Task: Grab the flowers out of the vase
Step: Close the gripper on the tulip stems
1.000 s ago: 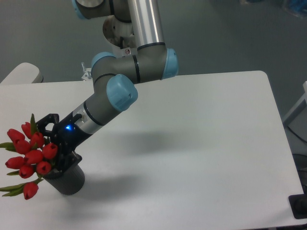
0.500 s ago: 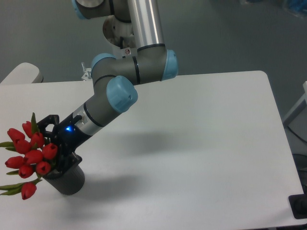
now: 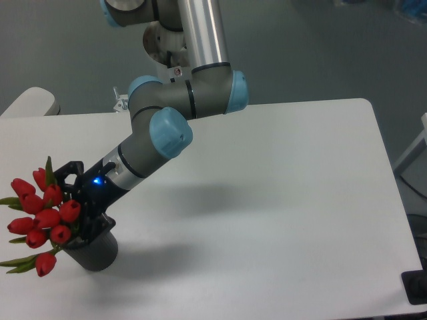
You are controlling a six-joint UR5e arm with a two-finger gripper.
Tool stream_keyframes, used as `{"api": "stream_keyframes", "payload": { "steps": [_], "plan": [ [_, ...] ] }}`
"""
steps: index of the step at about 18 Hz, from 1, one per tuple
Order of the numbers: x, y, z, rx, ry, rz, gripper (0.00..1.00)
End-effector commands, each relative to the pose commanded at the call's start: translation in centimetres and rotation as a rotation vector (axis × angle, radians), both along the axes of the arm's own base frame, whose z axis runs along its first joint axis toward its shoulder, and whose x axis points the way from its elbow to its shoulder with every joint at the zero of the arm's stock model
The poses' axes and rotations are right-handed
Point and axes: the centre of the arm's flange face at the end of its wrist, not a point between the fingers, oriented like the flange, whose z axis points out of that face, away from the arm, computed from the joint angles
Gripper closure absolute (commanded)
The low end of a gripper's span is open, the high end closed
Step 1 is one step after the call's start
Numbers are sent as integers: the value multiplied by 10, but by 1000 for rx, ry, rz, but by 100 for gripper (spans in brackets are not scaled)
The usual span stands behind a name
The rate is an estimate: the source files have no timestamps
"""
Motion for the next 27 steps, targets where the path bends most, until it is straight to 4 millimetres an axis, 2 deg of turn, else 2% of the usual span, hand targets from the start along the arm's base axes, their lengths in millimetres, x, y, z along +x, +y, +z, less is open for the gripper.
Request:
{"api": "stream_keyframes", "payload": {
  "steps": [4,11,22,27],
  "plan": [
    [1,0,2,1,7,1,1],
    [0,-1,3,-7,23,7,29],
    [0,-2,4,-4,26,8,44],
    [0,-3,10,7,33,7,46]
  ]
}}
